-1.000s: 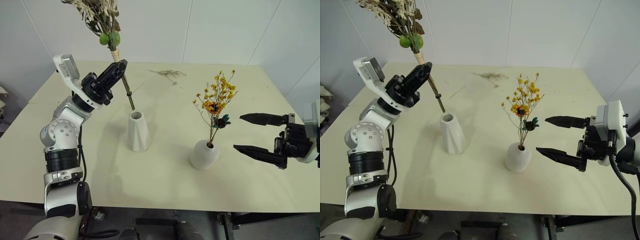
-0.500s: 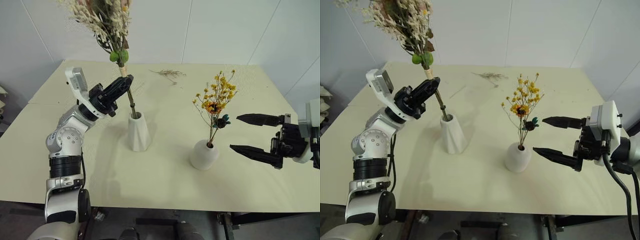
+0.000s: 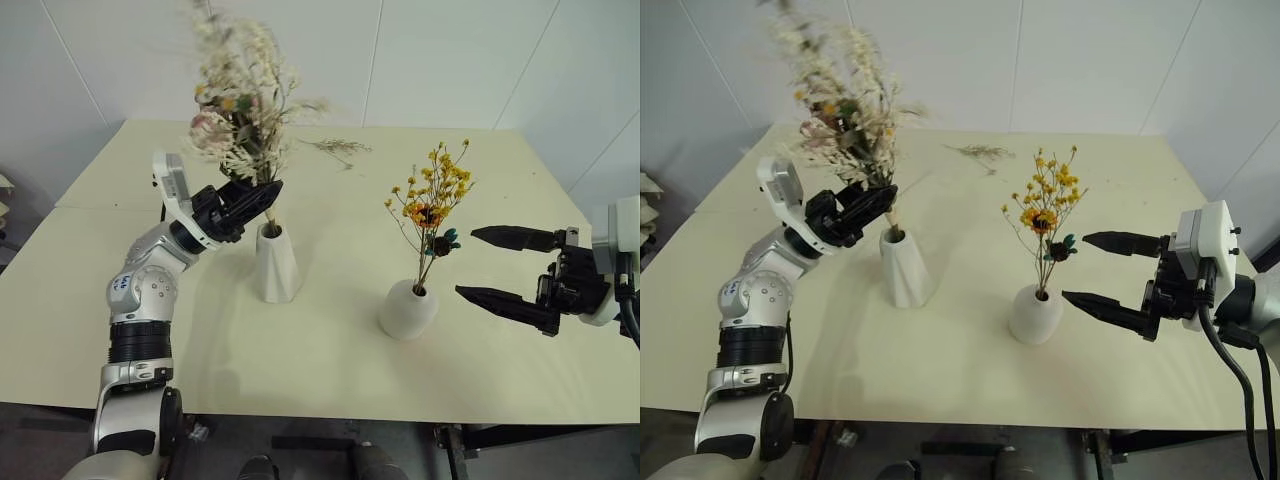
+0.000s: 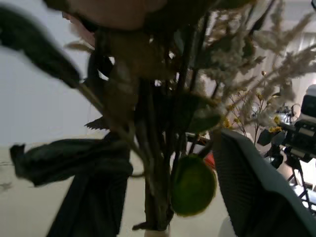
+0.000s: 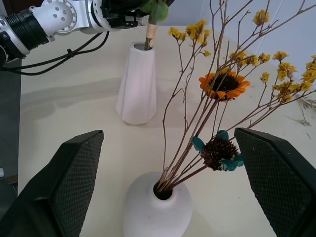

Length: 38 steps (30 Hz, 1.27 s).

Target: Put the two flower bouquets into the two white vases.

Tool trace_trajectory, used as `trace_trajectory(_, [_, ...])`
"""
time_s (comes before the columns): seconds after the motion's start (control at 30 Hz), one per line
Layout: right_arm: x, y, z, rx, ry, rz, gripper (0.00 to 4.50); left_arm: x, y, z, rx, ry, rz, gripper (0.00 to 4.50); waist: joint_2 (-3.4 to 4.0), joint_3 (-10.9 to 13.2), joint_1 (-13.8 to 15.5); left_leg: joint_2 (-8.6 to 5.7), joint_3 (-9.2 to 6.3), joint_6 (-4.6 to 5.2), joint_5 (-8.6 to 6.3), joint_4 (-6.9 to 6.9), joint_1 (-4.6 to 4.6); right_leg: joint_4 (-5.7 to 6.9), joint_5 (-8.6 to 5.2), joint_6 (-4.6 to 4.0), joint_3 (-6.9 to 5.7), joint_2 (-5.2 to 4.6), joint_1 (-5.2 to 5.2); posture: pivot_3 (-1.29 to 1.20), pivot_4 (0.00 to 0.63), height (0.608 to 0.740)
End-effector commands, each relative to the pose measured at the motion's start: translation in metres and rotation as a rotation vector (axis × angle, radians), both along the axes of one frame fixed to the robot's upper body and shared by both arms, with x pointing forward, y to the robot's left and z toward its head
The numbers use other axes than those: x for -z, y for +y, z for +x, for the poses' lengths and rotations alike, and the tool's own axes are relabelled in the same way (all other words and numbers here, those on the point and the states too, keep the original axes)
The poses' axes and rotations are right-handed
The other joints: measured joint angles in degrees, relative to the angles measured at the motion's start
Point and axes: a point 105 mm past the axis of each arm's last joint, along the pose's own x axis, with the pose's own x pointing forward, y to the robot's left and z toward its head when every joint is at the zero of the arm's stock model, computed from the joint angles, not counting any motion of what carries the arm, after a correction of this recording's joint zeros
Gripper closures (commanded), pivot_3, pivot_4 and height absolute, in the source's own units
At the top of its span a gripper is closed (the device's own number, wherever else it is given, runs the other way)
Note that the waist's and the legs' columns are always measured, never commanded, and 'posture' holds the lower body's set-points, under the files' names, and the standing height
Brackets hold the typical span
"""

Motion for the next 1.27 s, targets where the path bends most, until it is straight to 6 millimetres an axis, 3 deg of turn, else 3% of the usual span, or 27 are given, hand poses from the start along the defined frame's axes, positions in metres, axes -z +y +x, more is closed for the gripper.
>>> trace_trajectory(0.03, [-0.006, 0.004, -0.005, -0.02, -0.046, 0.003, 0.0, 0.001, 0.016, -0.01, -0.03, -0.059, 0.154, 1.03, 0.0, 0.0, -0.04, 0.0, 0.0, 0.0, 0.0, -0.01, 0.01, 0.0, 0.0, 0.0, 0.0, 0.0, 0.0, 0.0, 0.15, 0.74])
trace_trajectory(0.27, [-0.002, 0.003, -0.001, -0.02, -0.04, 0.018, 0.0, 0.032, 0.055, -0.015, -0.083, 0.006, 0.509, 1.03, 0.0, 0.0, 0.1, 0.01, 0.01, 0.0, 0.0, -0.08, 0.04, -0.03, -0.05, -0.08, 0.0, 0.0, 0.0, 0.0, 0.15, 0.74])
trace_trajectory(0.43, [-0.002, 0.003, 0.003, -0.031, -0.041, 0.021, 0.0, 0.046, 0.065, -0.012, -0.095, -0.021, 0.71, 1.03, 0.0, 0.0, 0.15, 0.01, 0.02, 0.0, 0.0, -0.07, 0.01, -0.13, -0.06, -0.1, 0.0, -0.02, 0.02, 0.0, 0.15, 0.74])
trace_trajectory(0.63, [-0.006, -0.004, 0.004, -0.025, -0.048, 0.001, 0.0, 0.035, 0.068, -0.018, -0.052, -0.093, 0.723, 1.03, 0.0, 0.0, 0.12, 0.04, 0.01, 0.01, -0.01, -0.23, -0.03, -0.14, -0.07, -0.11, -0.02, -0.02, -0.07, 0.0, 0.15, 0.74])
trace_trajectory(0.77, [-0.007, -0.017, 0.002, -0.001, -0.037, -0.066, 0.0, 0.027, 0.075, -0.03, -0.006, -0.099, 0.724, 1.03, 0.02, 0.01, -0.16, 0.05, 0.03, 0.01, -0.01, -0.37, -0.02, -0.12, -0.11, -0.15, -0.02, -0.02, -0.14, 0.0, 0.15, 0.74])
trace_trajectory(1.0, [0.004, -0.049, 0.003, 0.059, -0.007, -0.116, 0.0, 0.011, 0.071, -0.044, 0.019, -0.108, 0.694, 1.03, 0.02, 0.01, 0.0, 0.05, 0.02, 0.02, -0.01, -0.36, 0.01, -0.08, -0.16, -0.16, -0.05, -0.02, -0.11, 0.0, 0.15, 0.74])
trace_trajectory(1.27, [0.01, -0.059, 0.02, 0.076, -0.03, -0.112, 0.0, 0.021, 0.084, -0.062, -0.015, -0.027, 0.706, 1.03, 0.02, 0.01, -1.06, 0.07, 0.07, 0.02, -0.01, -0.37, 0.13, 0.02, -0.17, -0.18, -0.01, -0.01, -0.08, 0.0, 0.15, 0.74])
